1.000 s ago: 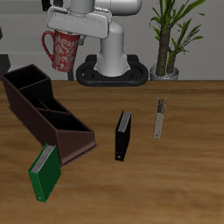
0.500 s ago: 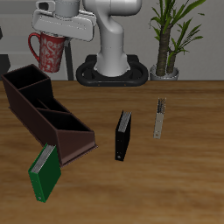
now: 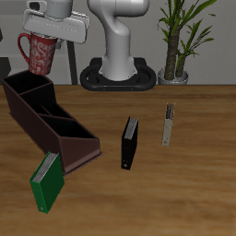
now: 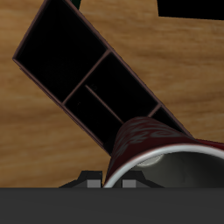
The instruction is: Place the red mug into the right desk caddy's right compartment
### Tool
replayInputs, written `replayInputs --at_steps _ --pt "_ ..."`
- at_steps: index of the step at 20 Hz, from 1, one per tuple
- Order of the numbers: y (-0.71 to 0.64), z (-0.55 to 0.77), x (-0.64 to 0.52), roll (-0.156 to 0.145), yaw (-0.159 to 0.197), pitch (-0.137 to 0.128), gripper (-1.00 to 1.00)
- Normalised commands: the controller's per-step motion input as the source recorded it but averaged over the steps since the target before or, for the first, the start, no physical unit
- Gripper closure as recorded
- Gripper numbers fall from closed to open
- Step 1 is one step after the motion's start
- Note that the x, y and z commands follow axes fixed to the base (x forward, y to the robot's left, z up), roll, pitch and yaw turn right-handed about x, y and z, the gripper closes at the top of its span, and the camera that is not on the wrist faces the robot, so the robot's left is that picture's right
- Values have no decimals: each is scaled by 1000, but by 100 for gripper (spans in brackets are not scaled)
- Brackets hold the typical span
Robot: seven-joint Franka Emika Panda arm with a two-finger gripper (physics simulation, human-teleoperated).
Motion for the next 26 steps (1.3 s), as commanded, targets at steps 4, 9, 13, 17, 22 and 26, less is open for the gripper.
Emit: replayInputs --at_steps 4,9,13,17,22,26 --pt "-223 -46 -207 -46 -8 3 100" --pt "-155 -73 -199 -23 19 7 100" --pt "-128 -34 -86 -12 14 4 100" --pt "-229 -115 -54 -1 52 -25 100" --pt "-243 -224 43 -46 -15 11 100" --pt "-198 -272 -23 -34 -37 21 100"
